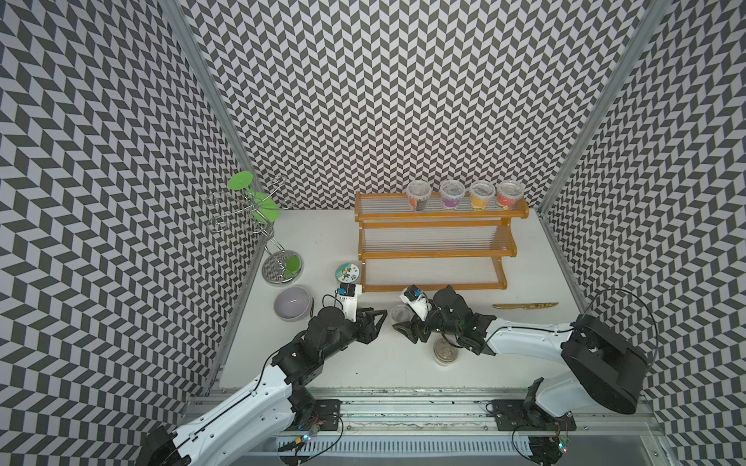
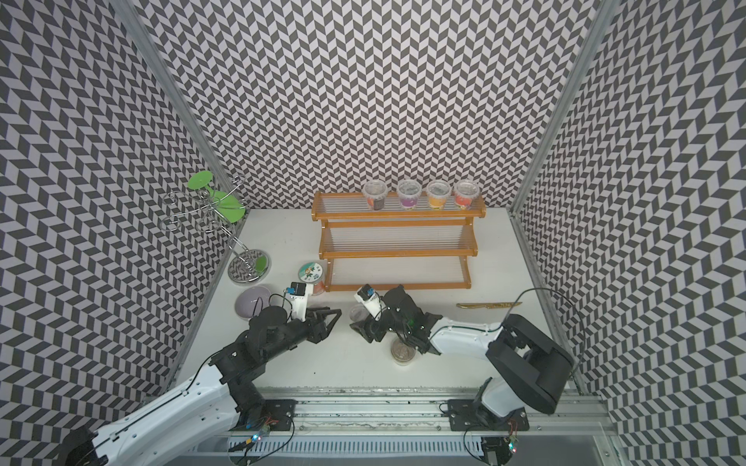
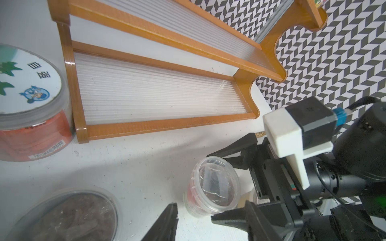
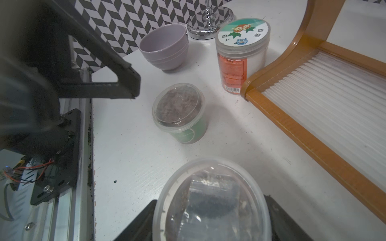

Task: Place the seed container on the shelf
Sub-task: Pick up the seed jar at the center of the board, then place the seed jar on the shelf.

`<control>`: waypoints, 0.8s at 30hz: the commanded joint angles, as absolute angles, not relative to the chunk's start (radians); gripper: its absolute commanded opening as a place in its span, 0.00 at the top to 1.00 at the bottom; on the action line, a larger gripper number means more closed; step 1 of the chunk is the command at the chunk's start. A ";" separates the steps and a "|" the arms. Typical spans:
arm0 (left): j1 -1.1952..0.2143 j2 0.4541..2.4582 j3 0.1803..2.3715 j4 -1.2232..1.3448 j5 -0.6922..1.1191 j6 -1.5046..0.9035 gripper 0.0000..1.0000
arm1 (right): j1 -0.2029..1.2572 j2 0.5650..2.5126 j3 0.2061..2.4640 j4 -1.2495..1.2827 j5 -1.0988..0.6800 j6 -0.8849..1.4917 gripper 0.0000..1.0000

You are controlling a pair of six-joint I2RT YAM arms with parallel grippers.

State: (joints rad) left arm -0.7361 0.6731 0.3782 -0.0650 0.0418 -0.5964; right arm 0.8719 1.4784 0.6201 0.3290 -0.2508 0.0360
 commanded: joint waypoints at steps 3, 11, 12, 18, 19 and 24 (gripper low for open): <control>-0.733 0.628 0.387 -0.096 -0.005 -0.595 0.45 | 0.867 1.399 0.680 0.273 -0.162 0.116 0.25; -0.730 0.634 0.413 -0.104 -0.044 -0.587 0.42 | 0.868 1.348 0.797 0.093 -0.075 0.183 0.25; -0.727 0.639 0.418 -0.109 -0.051 -0.585 0.41 | 0.868 1.341 0.809 0.080 -0.065 0.187 0.25; -0.715 0.669 0.440 -0.083 -0.065 -0.559 0.40 | 0.869 1.299 0.906 0.022 0.002 0.194 0.25; -0.711 0.675 0.445 -0.080 -0.065 -0.557 0.40 | 0.869 1.294 0.927 0.014 0.012 0.192 0.25; -0.702 0.705 0.468 -0.055 -0.056 -0.543 0.39 | 0.870 1.309 1.042 -0.043 0.053 0.181 0.26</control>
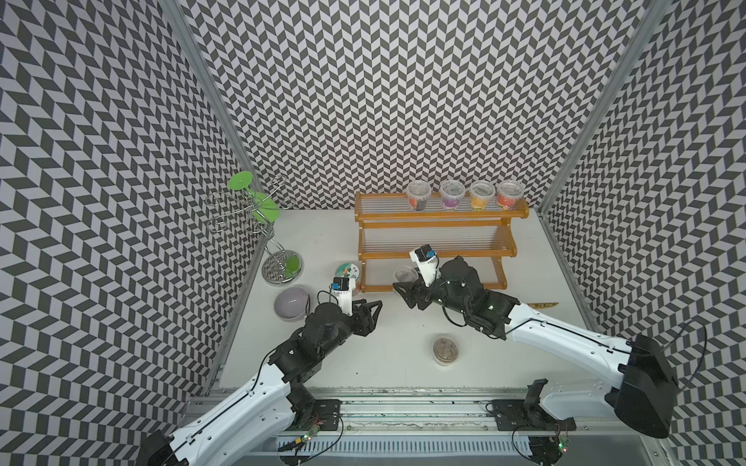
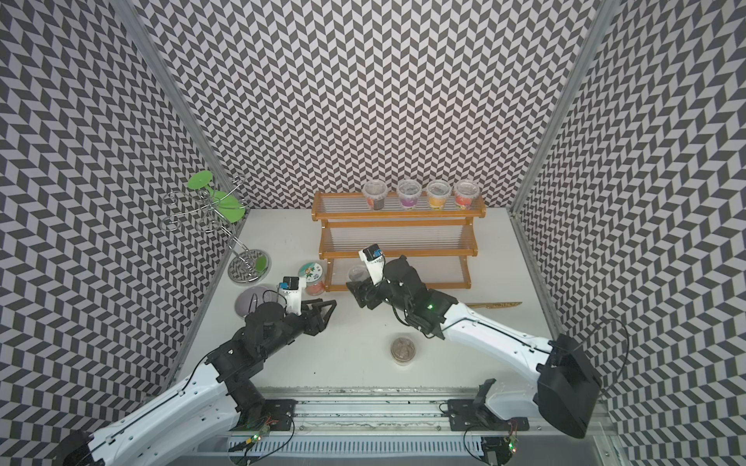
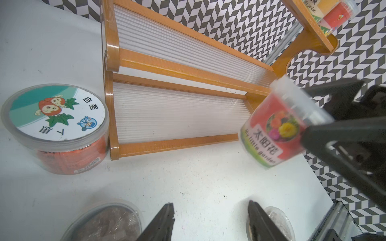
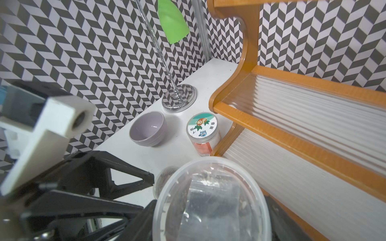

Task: Place the seed container on the shelf
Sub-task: Place the seed jar on the shelf.

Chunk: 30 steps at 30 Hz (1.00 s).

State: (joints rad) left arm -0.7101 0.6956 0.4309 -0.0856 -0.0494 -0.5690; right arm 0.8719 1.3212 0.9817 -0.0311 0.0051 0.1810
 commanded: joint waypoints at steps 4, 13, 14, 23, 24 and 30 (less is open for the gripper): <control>-0.695 0.731 0.484 -0.024 -0.034 -0.525 0.39 | 0.869 1.342 1.134 -0.079 0.060 0.176 0.26; -0.672 0.810 0.559 0.072 -0.023 -0.476 0.36 | 0.869 1.445 1.341 -0.117 0.116 0.139 0.26; -0.662 0.827 0.573 0.083 -0.015 -0.471 0.36 | 0.868 1.463 1.369 -0.126 0.123 0.131 0.26; -0.487 0.969 0.675 0.188 0.192 -0.524 0.36 | 0.847 1.624 1.589 -0.144 0.152 0.142 0.25; -0.473 0.977 0.683 0.200 0.208 -0.531 0.36 | 0.847 1.643 1.622 -0.154 0.163 0.146 0.26; -0.416 1.039 0.729 0.260 0.251 -0.582 0.37 | 0.843 1.731 1.752 -0.148 0.226 0.153 0.25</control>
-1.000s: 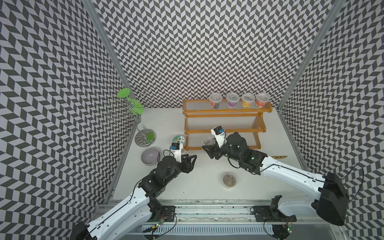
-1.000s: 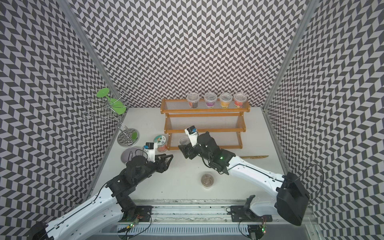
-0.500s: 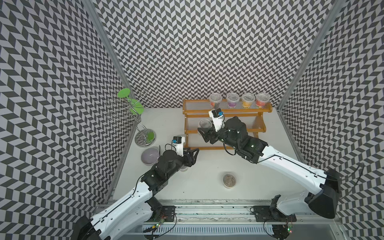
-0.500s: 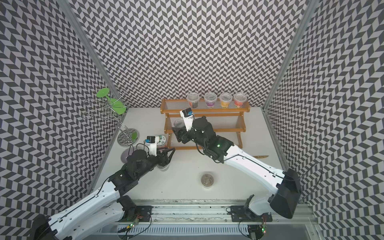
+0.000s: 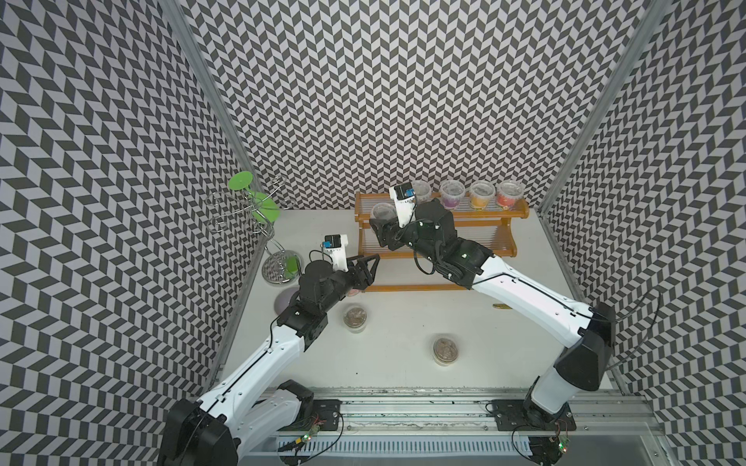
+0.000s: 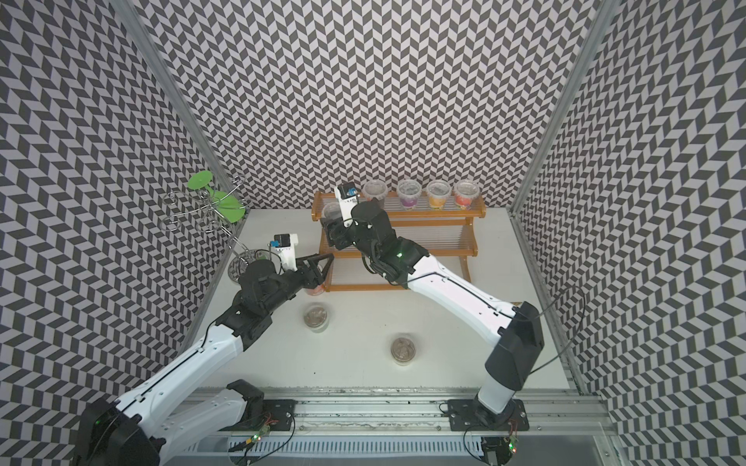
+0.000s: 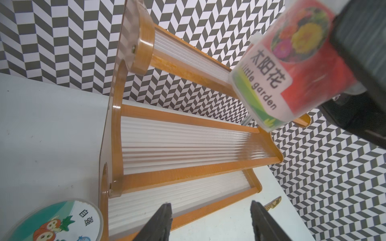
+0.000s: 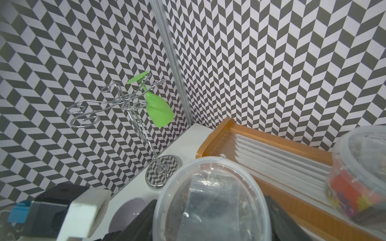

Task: Place the seed container on the shelf
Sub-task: Place the seed jar on the shelf.

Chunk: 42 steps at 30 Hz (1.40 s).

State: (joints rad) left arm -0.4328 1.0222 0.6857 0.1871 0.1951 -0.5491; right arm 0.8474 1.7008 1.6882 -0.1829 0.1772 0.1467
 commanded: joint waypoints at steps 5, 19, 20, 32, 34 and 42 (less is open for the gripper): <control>-0.386 1.092 0.761 0.296 0.285 -0.616 0.38 | 0.828 1.858 1.945 -0.233 0.263 0.129 0.26; -0.356 1.129 0.783 0.307 0.304 -0.616 0.38 | 0.791 2.035 2.183 -0.334 0.284 0.114 0.26; -0.353 1.129 0.782 0.306 0.304 -0.615 0.38 | 0.789 2.042 2.191 -0.339 0.286 0.116 0.26; -0.347 1.132 0.789 0.308 0.324 -0.612 0.37 | 0.765 2.112 2.261 -0.377 0.296 0.111 0.25; -0.348 1.132 0.789 0.308 0.324 -0.614 0.38 | 0.762 2.117 2.258 -0.379 0.303 0.111 0.26; -0.347 1.134 0.788 0.308 0.330 -0.618 0.37 | 0.760 2.114 2.257 -0.403 0.304 0.119 0.25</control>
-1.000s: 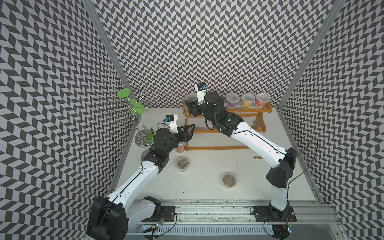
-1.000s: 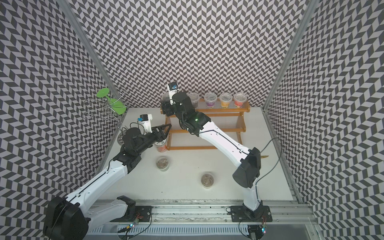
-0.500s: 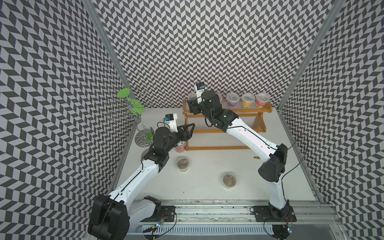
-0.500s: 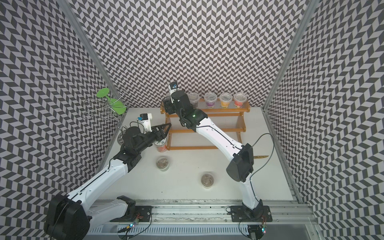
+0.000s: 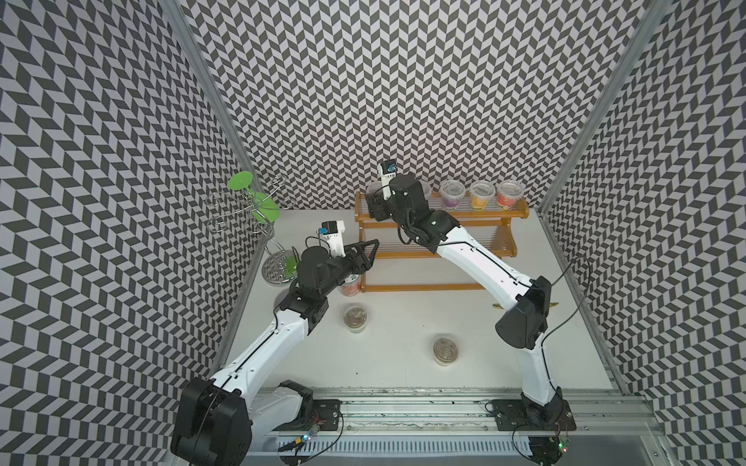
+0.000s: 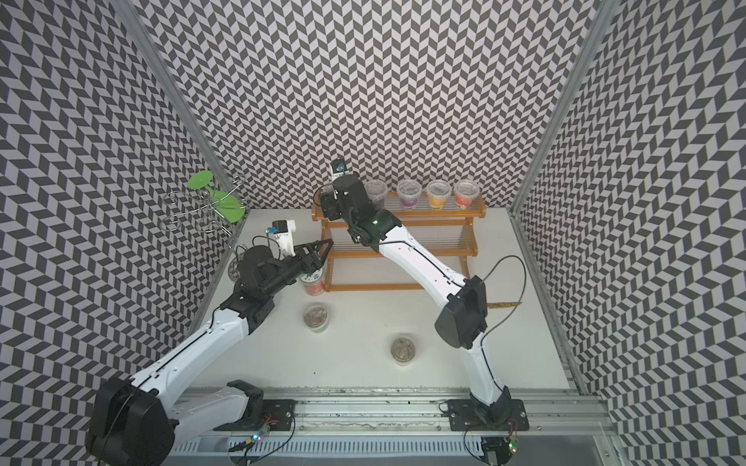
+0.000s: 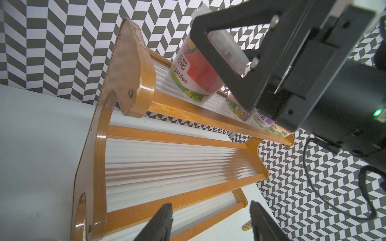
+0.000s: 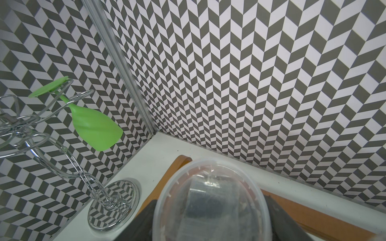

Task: Place the seed container on the shelf
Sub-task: Place the seed jar on the shelf.

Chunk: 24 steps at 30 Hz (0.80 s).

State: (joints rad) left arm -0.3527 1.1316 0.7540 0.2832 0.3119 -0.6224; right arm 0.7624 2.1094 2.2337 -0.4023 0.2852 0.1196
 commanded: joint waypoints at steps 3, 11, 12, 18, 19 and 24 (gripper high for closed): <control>-0.347 1.134 0.789 0.310 0.331 -0.621 0.37 | 0.759 2.101 2.246 -0.397 0.302 0.118 0.24; -0.347 1.136 0.793 0.309 0.336 -0.624 0.37 | 0.760 2.075 2.226 -0.383 0.298 0.113 0.21; -0.348 1.136 0.792 0.308 0.336 -0.624 0.37 | 0.761 2.071 2.224 -0.382 0.298 0.112 0.21; -0.347 1.137 0.791 0.305 0.342 -0.629 0.37 | 0.760 2.056 2.223 -0.370 0.286 0.109 0.17; -0.348 1.137 0.790 0.305 0.345 -0.629 0.37 | 0.761 2.054 2.223 -0.368 0.283 0.109 0.17; -0.347 1.134 0.788 0.303 0.346 -0.634 0.37 | 0.761 2.041 2.221 -0.367 0.279 0.109 0.20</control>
